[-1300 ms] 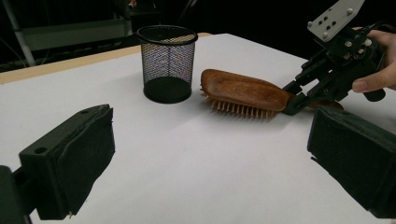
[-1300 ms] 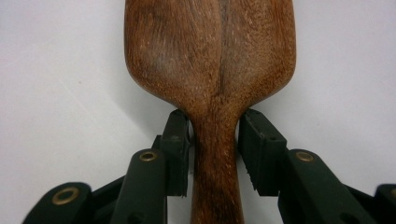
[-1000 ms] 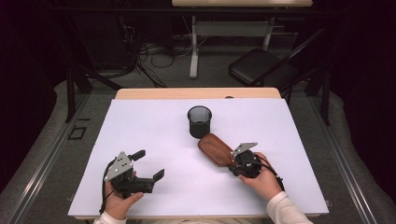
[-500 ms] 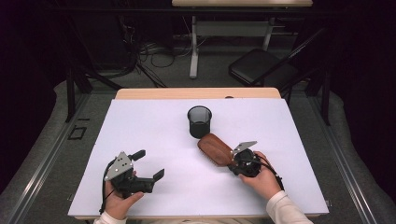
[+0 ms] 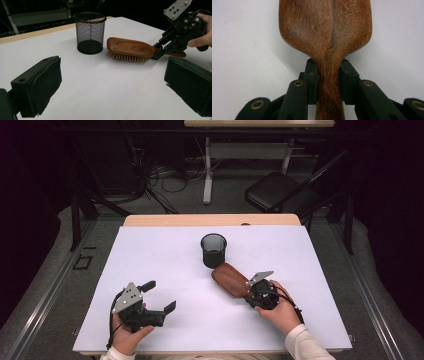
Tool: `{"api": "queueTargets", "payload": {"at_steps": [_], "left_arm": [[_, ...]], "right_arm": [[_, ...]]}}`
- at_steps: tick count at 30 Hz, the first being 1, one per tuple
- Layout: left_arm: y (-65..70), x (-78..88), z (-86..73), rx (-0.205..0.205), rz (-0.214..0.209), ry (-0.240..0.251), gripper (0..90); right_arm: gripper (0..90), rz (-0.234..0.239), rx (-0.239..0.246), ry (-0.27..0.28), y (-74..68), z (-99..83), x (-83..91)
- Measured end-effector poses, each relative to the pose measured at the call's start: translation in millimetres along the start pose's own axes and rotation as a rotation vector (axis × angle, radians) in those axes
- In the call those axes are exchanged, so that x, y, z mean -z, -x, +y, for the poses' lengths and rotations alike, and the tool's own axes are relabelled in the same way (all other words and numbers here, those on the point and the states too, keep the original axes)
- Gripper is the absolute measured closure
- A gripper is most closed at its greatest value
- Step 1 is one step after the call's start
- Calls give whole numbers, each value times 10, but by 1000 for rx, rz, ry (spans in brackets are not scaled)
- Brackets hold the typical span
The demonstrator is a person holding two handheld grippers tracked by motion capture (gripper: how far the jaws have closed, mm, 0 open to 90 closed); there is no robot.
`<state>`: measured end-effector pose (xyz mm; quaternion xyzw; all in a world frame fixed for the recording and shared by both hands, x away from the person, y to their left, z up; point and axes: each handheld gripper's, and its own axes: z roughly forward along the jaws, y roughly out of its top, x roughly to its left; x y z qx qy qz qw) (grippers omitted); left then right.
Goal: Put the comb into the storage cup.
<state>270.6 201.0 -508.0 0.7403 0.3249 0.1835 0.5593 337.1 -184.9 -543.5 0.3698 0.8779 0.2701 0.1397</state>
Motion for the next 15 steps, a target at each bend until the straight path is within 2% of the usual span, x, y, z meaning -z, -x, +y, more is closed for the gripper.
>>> {"api": "queueTargets", "payload": {"at_steps": [6,12,15], "left_arm": [[-2,0,-1,4,1,1,11],[-9,5,0,3,3,-6,11],[-11,7,0,3,5,-4,11]], "right_arm": [[716,5,-4,2,4,4,15],[717,4,12,0,2,12,21],[717,0,3,3,-7,13,29]]}}
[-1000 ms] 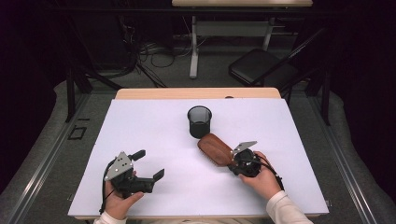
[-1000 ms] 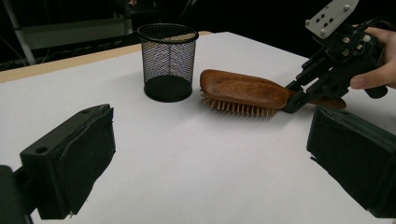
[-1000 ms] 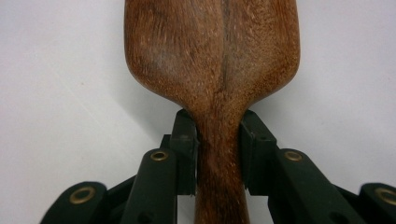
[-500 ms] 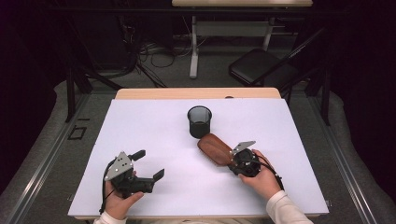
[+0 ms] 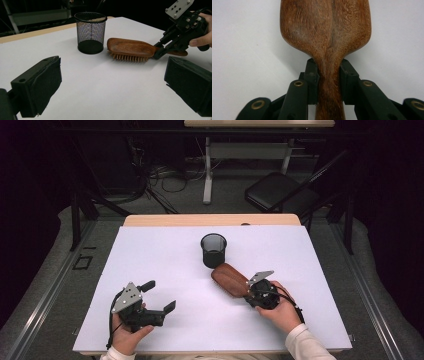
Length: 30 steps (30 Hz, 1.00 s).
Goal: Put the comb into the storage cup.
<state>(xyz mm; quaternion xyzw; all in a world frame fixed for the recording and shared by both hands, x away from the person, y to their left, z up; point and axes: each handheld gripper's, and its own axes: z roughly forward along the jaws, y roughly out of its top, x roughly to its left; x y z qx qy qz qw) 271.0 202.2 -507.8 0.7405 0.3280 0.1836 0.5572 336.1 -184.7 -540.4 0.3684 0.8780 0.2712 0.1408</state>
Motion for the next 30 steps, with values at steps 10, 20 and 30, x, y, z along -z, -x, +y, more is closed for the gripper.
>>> {"api": "queueTargets", "payload": {"at_steps": [10,20,30], "left_arm": [[-10,3,-3,5,-1,-3,11],[-12,5,-4,5,0,-4,11],[-19,9,-4,10,5,2,11]], "right_arm": [[718,10,-17,9,11,-3,28],[718,15,-19,27,1,-7,58],[717,19,-30,58,2,-21,108]]}}
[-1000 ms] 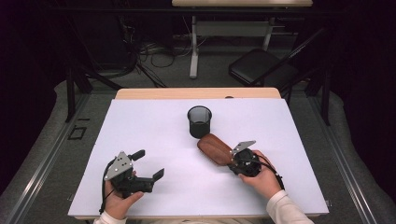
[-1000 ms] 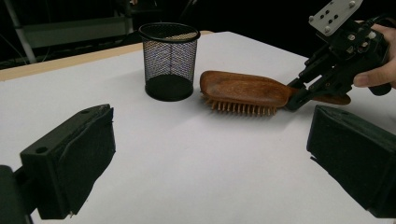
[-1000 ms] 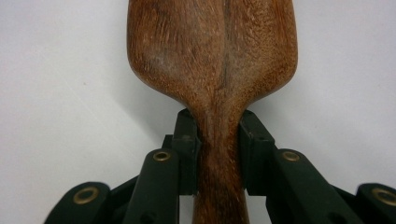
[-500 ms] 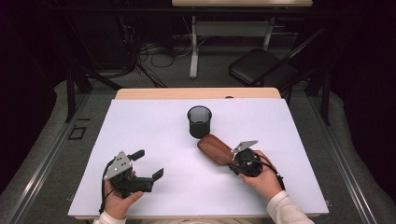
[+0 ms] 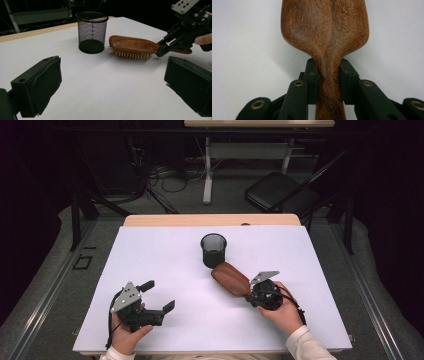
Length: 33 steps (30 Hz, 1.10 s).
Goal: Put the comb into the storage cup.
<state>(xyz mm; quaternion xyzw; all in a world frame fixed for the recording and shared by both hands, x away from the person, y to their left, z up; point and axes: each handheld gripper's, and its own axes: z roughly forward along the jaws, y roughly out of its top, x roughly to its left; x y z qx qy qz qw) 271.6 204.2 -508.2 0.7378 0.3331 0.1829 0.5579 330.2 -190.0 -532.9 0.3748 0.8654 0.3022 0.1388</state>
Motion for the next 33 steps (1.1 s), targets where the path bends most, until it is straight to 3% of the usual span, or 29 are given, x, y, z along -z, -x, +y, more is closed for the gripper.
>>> {"api": "queueTargets", "payload": {"at_steps": [22,33], "left_arm": [[-15,-2,-4,15,9,-13,11],[-35,-11,-6,45,9,-17,10]], "right_arm": [[717,-7,11,81,-57,2,134],[717,-16,20,128,-97,9,196]]}}
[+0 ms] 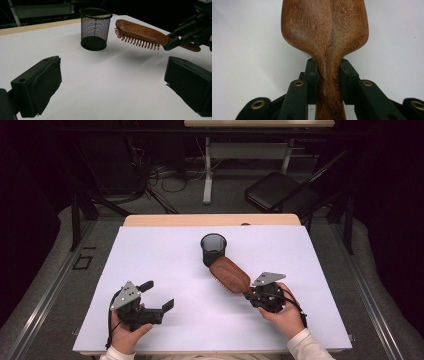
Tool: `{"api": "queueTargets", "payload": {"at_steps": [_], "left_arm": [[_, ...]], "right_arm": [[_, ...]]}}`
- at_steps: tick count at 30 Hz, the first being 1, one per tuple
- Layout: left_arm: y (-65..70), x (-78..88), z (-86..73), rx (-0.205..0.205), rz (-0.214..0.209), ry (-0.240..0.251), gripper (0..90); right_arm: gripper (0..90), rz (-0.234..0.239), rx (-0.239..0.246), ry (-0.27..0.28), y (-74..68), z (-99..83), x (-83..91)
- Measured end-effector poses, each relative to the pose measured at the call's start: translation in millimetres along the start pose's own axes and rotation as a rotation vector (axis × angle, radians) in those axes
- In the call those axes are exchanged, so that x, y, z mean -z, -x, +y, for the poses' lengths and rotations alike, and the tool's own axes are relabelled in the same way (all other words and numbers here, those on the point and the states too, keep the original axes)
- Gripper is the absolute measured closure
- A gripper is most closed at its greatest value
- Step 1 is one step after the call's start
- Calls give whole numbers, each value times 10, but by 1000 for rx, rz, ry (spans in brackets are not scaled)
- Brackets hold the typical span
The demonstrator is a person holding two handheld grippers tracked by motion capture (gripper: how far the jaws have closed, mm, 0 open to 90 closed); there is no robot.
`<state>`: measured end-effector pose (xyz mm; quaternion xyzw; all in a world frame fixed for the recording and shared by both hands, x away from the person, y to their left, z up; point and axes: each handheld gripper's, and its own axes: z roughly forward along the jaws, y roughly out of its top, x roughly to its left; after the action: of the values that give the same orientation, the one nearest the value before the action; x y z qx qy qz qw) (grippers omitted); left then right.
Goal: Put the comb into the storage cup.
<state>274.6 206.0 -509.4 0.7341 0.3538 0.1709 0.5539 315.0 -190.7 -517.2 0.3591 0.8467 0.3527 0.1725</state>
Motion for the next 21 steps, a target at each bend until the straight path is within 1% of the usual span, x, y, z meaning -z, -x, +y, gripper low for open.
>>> {"api": "queueTargets", "payload": {"at_steps": [3,9,17,21], "left_arm": [[-10,6,10,8,11,-14,10],[-34,7,22,45,9,-22,10],[-48,-7,83,62,0,-23,10],[-34,-27,125,65,-9,-21,8]], "right_arm": [[717,-3,5,11,-18,10,17],[717,-9,8,36,-58,22,45],[717,-19,20,79,-98,46,85],[717,-28,17,101,-108,59,108]]}}
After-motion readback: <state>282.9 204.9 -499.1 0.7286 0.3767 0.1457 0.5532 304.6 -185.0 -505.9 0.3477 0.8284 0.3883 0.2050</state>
